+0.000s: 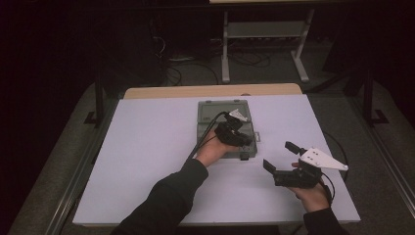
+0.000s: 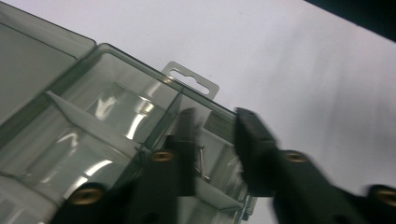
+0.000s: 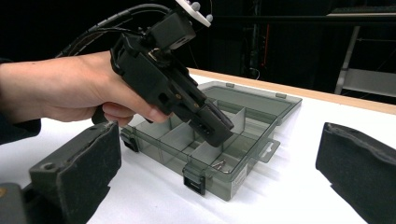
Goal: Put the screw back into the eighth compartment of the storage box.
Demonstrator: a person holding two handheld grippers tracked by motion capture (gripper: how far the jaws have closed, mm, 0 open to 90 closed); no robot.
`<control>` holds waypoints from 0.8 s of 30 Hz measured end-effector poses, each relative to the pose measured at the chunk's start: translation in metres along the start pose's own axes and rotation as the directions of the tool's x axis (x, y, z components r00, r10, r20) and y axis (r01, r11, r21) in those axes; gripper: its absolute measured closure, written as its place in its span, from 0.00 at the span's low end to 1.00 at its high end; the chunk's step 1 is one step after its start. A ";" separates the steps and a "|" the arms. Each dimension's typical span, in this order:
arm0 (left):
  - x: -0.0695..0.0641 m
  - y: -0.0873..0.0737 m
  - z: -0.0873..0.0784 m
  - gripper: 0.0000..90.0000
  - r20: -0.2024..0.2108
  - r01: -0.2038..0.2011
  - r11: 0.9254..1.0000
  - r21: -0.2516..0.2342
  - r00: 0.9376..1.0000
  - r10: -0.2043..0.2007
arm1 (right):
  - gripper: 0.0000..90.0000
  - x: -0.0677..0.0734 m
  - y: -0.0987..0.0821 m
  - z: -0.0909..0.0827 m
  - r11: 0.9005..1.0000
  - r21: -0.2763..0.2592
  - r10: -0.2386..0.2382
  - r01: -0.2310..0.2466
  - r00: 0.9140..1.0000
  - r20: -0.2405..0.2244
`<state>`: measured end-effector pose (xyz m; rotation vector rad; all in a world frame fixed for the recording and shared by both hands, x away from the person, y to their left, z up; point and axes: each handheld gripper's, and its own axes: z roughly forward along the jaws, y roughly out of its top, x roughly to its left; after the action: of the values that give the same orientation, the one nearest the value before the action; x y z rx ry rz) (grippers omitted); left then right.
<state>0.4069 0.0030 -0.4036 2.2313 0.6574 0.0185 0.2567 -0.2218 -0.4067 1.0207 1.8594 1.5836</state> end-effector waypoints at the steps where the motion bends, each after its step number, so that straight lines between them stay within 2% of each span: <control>1: -0.001 0.000 -0.001 0.69 -0.007 -0.008 1.000 0.001 1.000 0.008 | 0.00 0.000 0.000 0.000 1.000 0.000 -0.001 0.001 1.000 0.000; 3: -0.002 0.000 -0.006 0.58 -0.013 -0.032 0.999 -0.011 0.999 0.032 | 0.00 0.000 0.000 0.000 1.000 0.001 0.001 -0.001 1.000 0.000; 6: -0.003 -0.001 -0.014 0.44 -0.005 -0.037 0.998 -0.044 0.999 0.036 | 0.00 0.000 0.000 0.000 1.000 0.002 0.002 -0.002 1.000 -0.001; 7: -0.004 -0.002 -0.018 0.41 -0.003 -0.037 0.997 -0.068 0.999 0.037 | 0.00 0.000 0.000 0.000 1.000 0.001 -0.001 0.001 1.000 -0.002; 8: -0.003 -0.003 -0.022 0.37 -0.010 -0.064 0.995 -0.076 0.998 0.063 | 0.00 0.000 0.000 0.000 1.000 0.002 -0.001 0.001 1.000 -0.002; 10: -0.004 -0.007 -0.031 0.28 -0.014 -0.081 0.992 -0.095 0.997 0.080 | 0.00 0.000 0.000 0.000 1.000 0.002 0.000 0.000 1.000 -0.003; 13: -0.004 -0.014 -0.046 0.20 -0.005 -0.084 0.988 -0.130 0.996 0.084 | 0.00 0.000 0.000 0.000 1.000 0.004 0.000 0.000 1.000 -0.003; 16: -0.006 -0.022 -0.062 0.16 -0.011 -0.085 0.983 -0.163 0.996 0.085 | 0.00 0.001 0.000 0.001 1.000 0.006 0.000 0.000 1.000 -0.004; 22: -0.010 -0.040 -0.095 0.11 -0.050 -0.080 0.966 -0.245 0.996 0.070 | 0.00 0.001 0.000 0.001 1.000 0.004 -0.004 0.004 1.000 -0.003; 24: -0.011 -0.046 -0.105 0.10 -0.057 -0.090 0.960 -0.265 0.995 0.077 | 0.00 0.002 0.000 0.001 1.000 0.004 -0.004 0.004 1.000 -0.002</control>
<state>0.3543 0.0961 -0.3618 2.0005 0.5501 0.1917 0.2567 -0.2197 -0.4066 1.0174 1.8653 1.5795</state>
